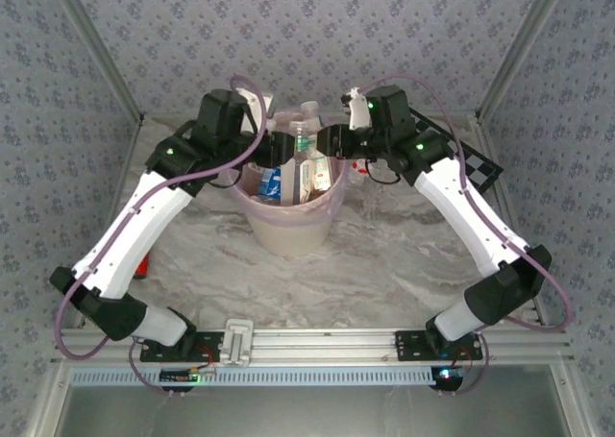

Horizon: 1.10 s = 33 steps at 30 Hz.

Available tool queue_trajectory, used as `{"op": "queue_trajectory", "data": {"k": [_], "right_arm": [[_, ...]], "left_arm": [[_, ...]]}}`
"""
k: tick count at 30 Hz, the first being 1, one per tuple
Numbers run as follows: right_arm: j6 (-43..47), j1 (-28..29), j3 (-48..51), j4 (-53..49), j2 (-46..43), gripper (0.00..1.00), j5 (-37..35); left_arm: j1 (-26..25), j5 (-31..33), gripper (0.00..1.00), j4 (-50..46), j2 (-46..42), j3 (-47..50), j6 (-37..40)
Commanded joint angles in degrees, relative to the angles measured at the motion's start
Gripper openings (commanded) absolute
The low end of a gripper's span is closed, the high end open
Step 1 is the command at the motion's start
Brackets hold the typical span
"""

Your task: Put the plastic bottles in the bin

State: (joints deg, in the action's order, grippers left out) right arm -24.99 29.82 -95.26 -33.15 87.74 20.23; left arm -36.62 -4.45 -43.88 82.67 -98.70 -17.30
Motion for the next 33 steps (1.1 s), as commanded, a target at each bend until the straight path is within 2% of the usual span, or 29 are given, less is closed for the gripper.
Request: {"op": "queue_trajectory", "data": {"k": [1, 5, 10, 15, 19, 22, 26, 30, 33], "right_arm": [[0.22, 0.65, -2.53, 1.02, 1.99, 0.33, -4.10], [0.73, 2.50, -3.46, -1.04, 3.57, 0.29, -5.72], [0.91, 4.69, -0.16, -3.16, 3.06, 0.28, -9.20], [-0.66, 4.93, 4.12, -2.42, 1.84, 0.27, -8.72], [-0.37, 4.98, 2.01, -3.44, 0.06, 0.28, -8.36], [0.41, 4.64, -1.53, -4.79, -1.85, 0.32, -8.62], [0.75, 2.18, -3.85, -4.70, -5.44, 0.45, -8.20], [0.52, -2.77, -2.50, -4.14, -8.72, 0.49, -7.60], [-0.63, -8.16, 2.01, -3.73, -11.41, 0.52, -7.26]], "left_arm": [[-1.35, -1.57, 0.49, 3.65, 0.86, 3.12, -0.88], [-2.00, -1.01, 0.42, 4.59, 0.52, 7.52, -2.33], [-2.20, 3.02, 0.40, 4.50, -0.54, 12.08, -3.65], [-2.03, 6.94, 0.38, 4.60, -1.55, 16.45, -4.75], [-2.22, 5.71, 0.37, 6.10, -1.15, 17.47, -5.94], [-2.61, 5.42, 0.37, 6.35, -1.20, 17.31, -6.30], [-3.35, 5.59, 0.37, 6.52, -1.58, 17.48, -6.69], [-4.29, 5.33, 0.38, 6.84, -1.73, 17.74, -7.13], [-4.75, 5.55, 0.40, 6.99, -2.59, 17.34, -7.18]]}}
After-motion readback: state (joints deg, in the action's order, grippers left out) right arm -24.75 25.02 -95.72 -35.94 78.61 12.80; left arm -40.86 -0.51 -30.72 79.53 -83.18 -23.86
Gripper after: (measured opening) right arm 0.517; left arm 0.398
